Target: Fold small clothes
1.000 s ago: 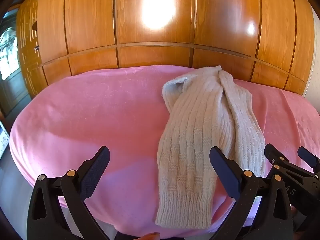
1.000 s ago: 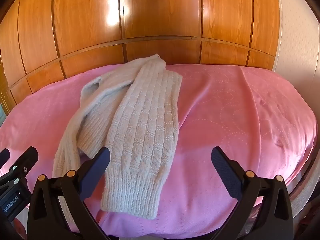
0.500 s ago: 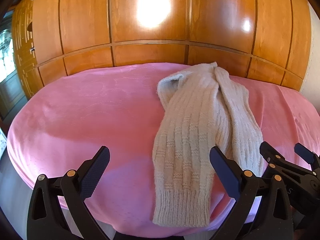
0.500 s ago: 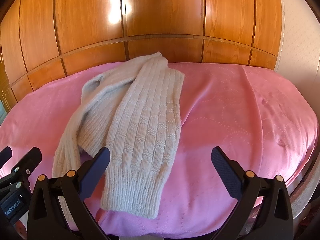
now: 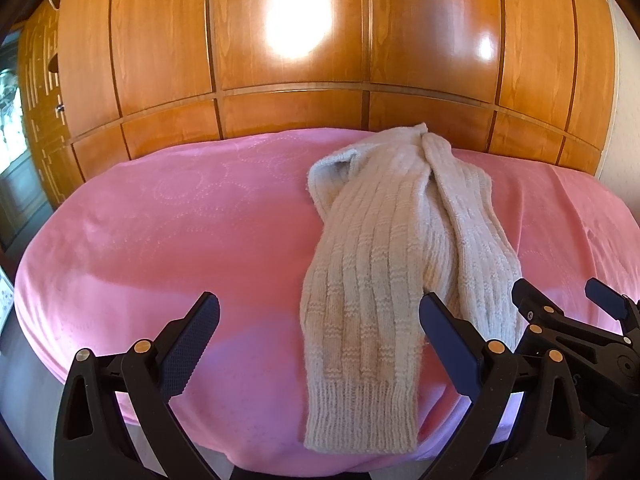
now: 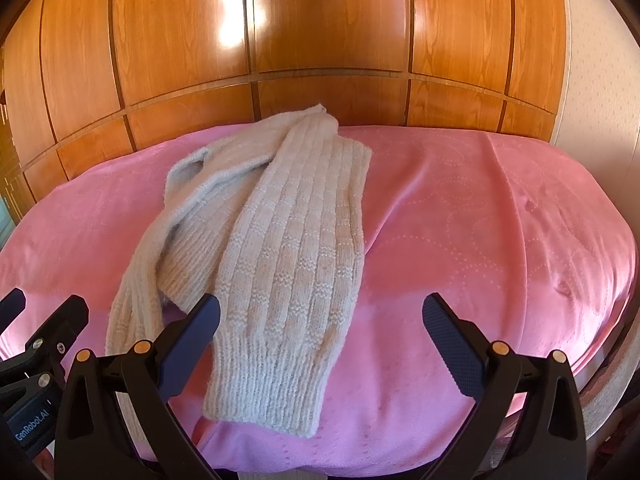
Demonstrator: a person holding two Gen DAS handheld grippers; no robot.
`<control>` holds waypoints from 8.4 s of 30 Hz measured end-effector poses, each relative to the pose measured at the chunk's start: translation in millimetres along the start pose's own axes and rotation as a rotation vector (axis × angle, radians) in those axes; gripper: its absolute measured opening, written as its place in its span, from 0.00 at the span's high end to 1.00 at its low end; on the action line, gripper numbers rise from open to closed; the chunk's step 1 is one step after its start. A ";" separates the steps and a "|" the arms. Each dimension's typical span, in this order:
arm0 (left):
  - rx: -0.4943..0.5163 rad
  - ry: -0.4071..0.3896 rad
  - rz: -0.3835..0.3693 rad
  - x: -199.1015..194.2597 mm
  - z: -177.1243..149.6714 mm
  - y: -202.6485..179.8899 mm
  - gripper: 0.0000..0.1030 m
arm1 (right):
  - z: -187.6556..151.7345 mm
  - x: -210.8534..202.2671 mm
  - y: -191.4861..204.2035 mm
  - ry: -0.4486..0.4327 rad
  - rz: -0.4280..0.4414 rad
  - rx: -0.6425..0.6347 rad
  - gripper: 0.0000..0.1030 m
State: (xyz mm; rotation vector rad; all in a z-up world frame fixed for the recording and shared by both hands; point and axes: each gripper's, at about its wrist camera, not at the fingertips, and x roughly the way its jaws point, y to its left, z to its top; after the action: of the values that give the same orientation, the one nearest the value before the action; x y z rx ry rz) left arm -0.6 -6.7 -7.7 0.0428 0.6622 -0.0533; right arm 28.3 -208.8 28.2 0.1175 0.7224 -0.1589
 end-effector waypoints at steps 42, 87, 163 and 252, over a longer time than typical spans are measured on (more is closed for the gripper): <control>0.057 0.084 -0.090 28.2 -2.5 -6.6 0.04 | -5.5 22.9 -31.3 0.125 0.178 0.108 0.03; -0.346 0.093 0.277 215.4 231.8 223.1 0.31 | 189.9 170.4 -293.9 0.092 -0.477 0.091 0.30; -0.306 0.438 -0.552 53.0 -18.1 163.8 0.94 | 6.8 114.4 -12.7 0.273 0.319 -0.165 0.33; -0.644 0.403 0.620 166.0 48.9 469.6 0.63 | 44.7 165.7 48.2 0.250 0.278 -0.200 0.08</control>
State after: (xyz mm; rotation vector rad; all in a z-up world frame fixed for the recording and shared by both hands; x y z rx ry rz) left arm 189.7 453.2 -60.7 -0.3704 1.0171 0.7828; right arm 188.6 -185.9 -46.3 0.0463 0.9580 0.1973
